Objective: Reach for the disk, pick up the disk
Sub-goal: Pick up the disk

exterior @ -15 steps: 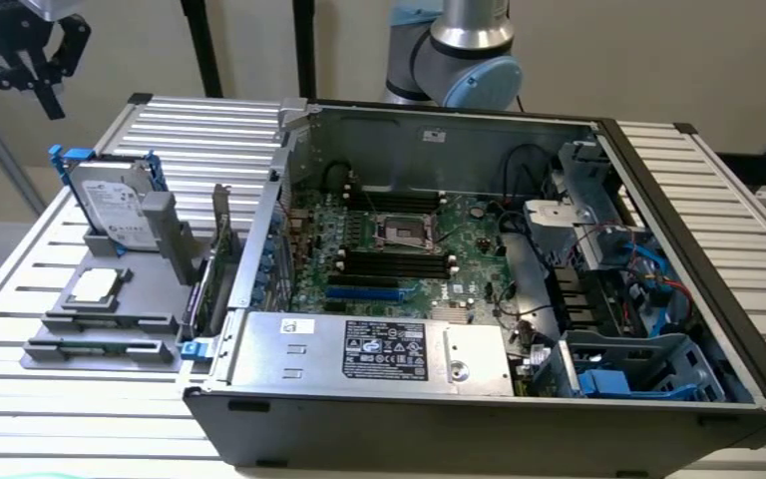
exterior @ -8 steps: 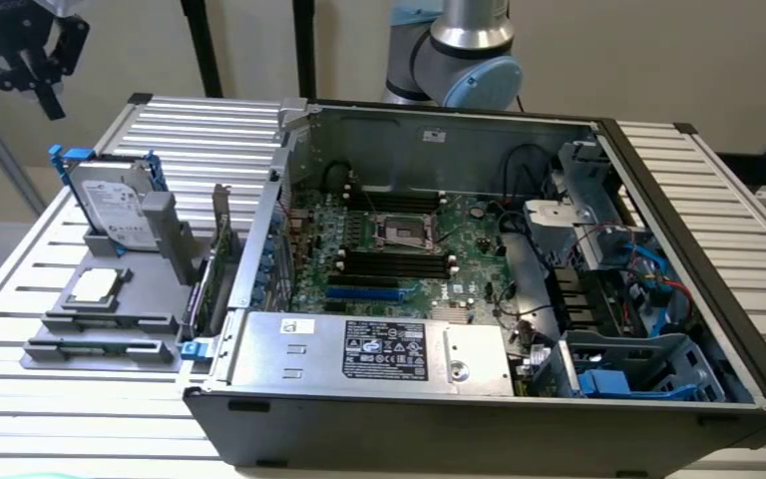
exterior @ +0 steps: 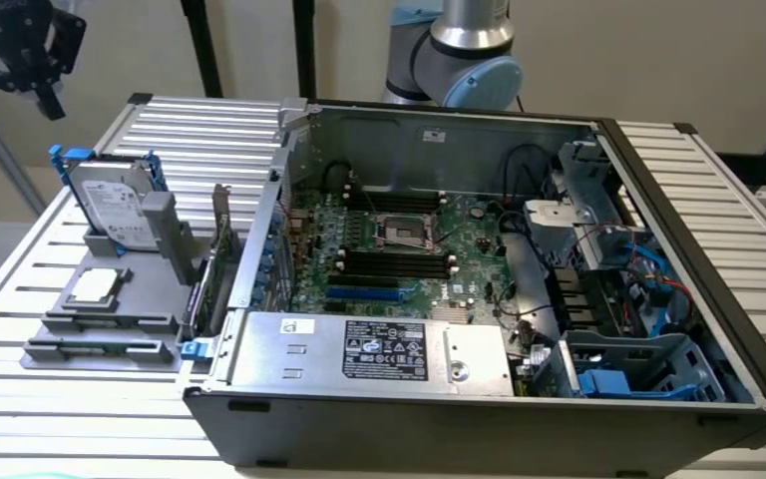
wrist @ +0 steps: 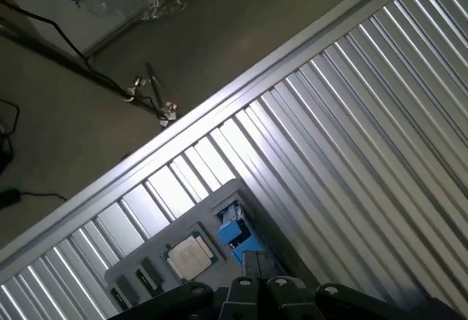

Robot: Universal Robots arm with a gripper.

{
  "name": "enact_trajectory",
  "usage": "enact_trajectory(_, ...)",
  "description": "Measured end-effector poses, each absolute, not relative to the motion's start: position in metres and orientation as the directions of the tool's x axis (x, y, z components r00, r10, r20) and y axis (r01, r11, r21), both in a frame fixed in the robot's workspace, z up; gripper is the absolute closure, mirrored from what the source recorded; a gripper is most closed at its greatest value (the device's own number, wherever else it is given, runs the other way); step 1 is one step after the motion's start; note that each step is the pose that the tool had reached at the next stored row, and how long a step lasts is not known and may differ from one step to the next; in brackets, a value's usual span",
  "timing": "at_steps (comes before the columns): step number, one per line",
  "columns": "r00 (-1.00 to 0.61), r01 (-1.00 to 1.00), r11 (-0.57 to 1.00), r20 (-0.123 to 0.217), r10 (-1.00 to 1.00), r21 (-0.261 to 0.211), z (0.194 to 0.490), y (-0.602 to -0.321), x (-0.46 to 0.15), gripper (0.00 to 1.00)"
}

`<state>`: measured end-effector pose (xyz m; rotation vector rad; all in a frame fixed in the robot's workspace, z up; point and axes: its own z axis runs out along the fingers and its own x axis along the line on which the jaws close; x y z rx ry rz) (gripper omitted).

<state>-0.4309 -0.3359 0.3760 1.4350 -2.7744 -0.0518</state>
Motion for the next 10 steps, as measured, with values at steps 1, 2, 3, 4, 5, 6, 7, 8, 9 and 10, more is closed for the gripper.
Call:
enact_trajectory(1, -0.563, -0.826, 0.563, 0.0, -0.826, 0.038, 0.376, -0.3358, -0.4309, 0.89)
enact_trajectory(2, -0.548, -0.836, 0.548, 0.0, -0.836, 0.038, 0.3759, -0.3359, -0.4309, 0.89)
enact_trajectory(3, -0.533, -0.846, 0.533, 0.0, -0.846, 0.038, 0.3759, -0.3359, -0.4309, 0.89)
enact_trajectory(4, -0.518, -0.855, 0.517, 0.0, -0.856, 0.038, 0.376, -0.3359, -0.4309, 0.89)
enact_trajectory(5, -0.502, -0.864, 0.501, 0.0, -0.865, 0.038, 0.376, -0.3359, -0.4309, 0.89)
enact_trajectory(6, -0.486, -0.873, 0.486, 0.0, -0.874, 0.038, 0.3759, -0.3358, -0.4309, 0.89)
enact_trajectory(7, -0.469, -0.882, 0.469, 0.0, -0.883, 0.038, 0.376, -0.3359, -0.4309, 0.89)
enact_trajectory(8, -0.454, -0.89, 0.454, 0.0, -0.891, 0.038, 0.3759, -0.3359, -0.4309, 0.89)
enact_trajectory(9, -0.437, -0.899, 0.437, 0.0, -0.899, 0.038, 0.376, -0.3359, -0.4309, 0.89)
enact_trajectory(10, -0.421, -0.906, 0.421, 0.0, -0.907, 0.037, 0.3759, -0.3359, -0.4309, 0.89)
